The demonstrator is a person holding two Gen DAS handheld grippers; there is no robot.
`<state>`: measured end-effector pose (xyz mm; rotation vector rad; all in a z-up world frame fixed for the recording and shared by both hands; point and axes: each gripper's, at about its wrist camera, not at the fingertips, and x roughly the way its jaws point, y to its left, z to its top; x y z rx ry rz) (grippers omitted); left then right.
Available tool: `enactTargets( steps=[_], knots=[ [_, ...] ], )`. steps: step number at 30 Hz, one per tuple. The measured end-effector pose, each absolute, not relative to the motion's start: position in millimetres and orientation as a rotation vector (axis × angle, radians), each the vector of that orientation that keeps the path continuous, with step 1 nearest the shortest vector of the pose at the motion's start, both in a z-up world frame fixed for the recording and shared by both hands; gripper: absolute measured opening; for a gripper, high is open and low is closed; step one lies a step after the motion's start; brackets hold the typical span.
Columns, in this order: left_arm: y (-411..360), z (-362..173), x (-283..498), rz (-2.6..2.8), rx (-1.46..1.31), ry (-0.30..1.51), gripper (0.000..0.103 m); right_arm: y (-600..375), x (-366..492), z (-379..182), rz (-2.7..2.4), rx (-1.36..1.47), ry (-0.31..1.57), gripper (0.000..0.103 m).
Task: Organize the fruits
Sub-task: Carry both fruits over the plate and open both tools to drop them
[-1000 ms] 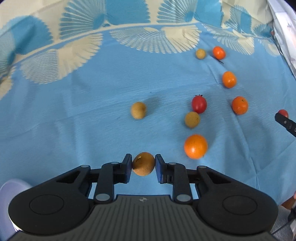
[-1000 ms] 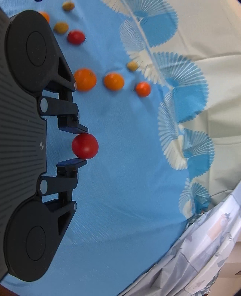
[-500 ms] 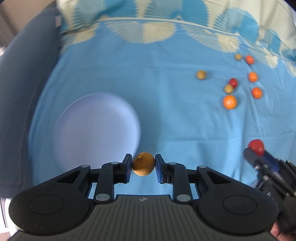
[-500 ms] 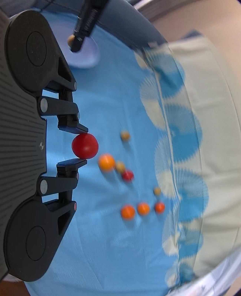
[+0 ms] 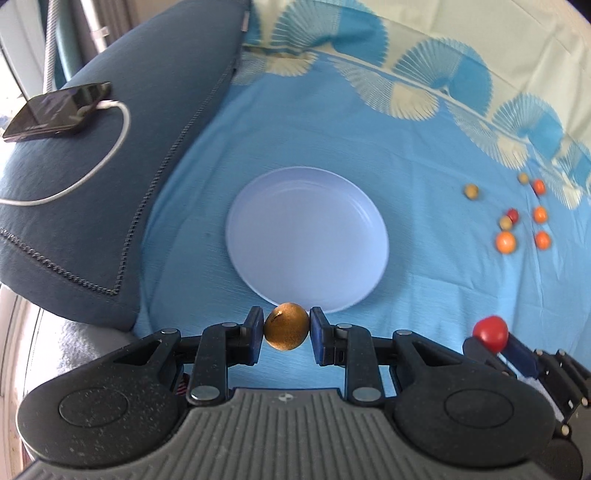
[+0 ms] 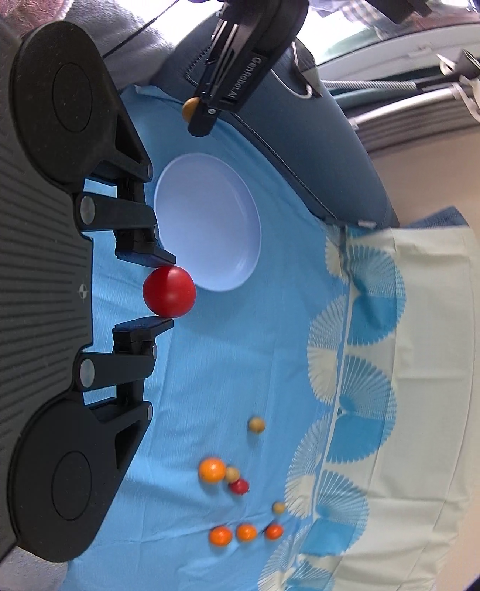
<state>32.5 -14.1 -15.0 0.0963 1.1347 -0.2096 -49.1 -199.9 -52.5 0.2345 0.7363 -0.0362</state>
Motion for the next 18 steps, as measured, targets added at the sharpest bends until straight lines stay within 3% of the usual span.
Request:
enactTargets(
  steps=[18],
  knots=[
    [-27.5,-53.4,105.9,-0.191,0.136,1.131,0.029,-169.0,37.6,-76.9,0.051,0.180,0.816,0.030]
  ],
)
